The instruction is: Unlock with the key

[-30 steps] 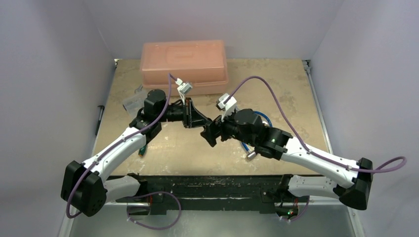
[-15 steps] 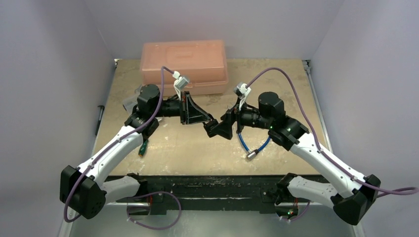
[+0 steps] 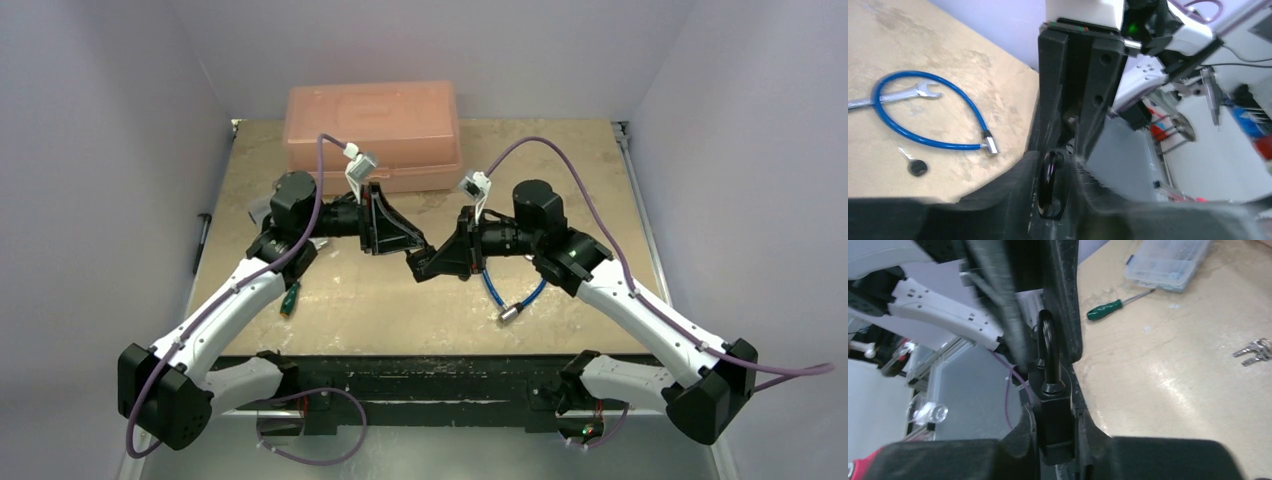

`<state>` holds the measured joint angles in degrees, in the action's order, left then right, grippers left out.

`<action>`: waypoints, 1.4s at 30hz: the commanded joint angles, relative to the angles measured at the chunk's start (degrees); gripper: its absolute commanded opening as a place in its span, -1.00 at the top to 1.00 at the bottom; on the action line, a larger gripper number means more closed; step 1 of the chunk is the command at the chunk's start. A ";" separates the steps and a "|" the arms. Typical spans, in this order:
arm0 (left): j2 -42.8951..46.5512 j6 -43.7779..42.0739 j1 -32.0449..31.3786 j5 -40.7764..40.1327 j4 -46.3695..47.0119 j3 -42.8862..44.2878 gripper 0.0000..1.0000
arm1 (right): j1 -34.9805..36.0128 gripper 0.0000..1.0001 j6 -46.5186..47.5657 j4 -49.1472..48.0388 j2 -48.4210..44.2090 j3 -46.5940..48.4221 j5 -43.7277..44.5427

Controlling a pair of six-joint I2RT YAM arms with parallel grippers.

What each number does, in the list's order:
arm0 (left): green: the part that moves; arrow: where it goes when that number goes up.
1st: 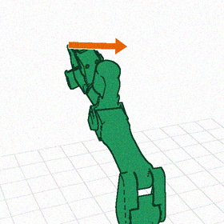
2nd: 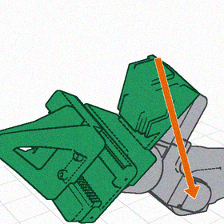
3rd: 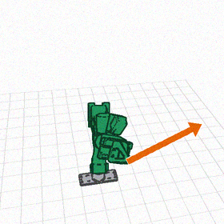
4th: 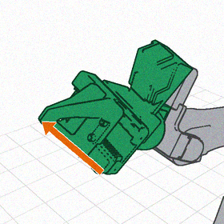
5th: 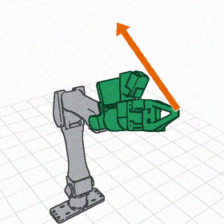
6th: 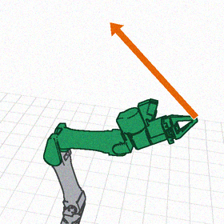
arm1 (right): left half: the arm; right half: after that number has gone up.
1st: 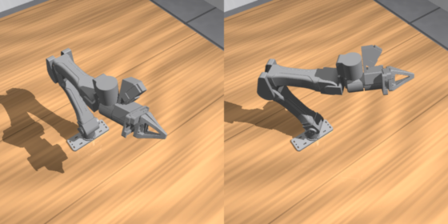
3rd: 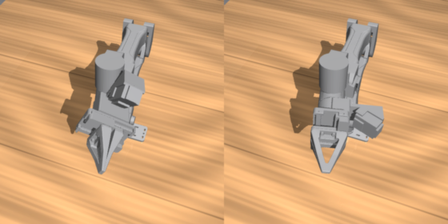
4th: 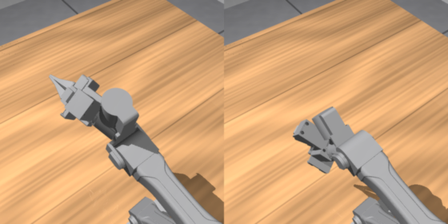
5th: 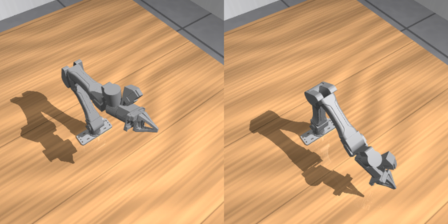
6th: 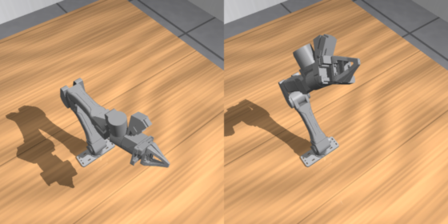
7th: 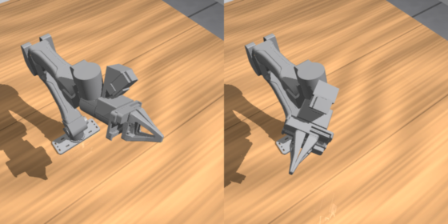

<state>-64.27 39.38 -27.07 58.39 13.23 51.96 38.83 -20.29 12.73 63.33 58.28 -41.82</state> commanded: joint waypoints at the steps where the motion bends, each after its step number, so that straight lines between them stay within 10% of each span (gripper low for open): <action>1: 2.68 -5.23 0.22 -7.30 -5.16 4.09 -0.11 | 0.03 1.00 -1.97 -0.61 1.48 3.64 4.08; 2: 3.39 -8.22 0.30 -10.00 -8.86 5.00 -0.52 | 0.09 1.00 -2.35 0.60 2.00 4.54 6.31; 5: 5.55 -13.16 0.53 -18.28 -18.36 6.62 -0.94 | 0.37 1.00 -3.01 7.83 4.90 8.16 15.62; 18: 14.09 -19.99 0.53 -72.97 -47.88 8.04 -0.94 | 14.92 1.00 -16.76 24.71 25.54 24.15 56.97; 42: 24.95 -17.22 0.53 -80.04 -49.42 -1.89 -0.89 | 19.72 1.00 -20.93 38.32 59.08 50.08 69.90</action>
<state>-40.42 21.91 -26.74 -19.99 -38.26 50.33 58.48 -39.18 49.43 123.55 104.86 23.46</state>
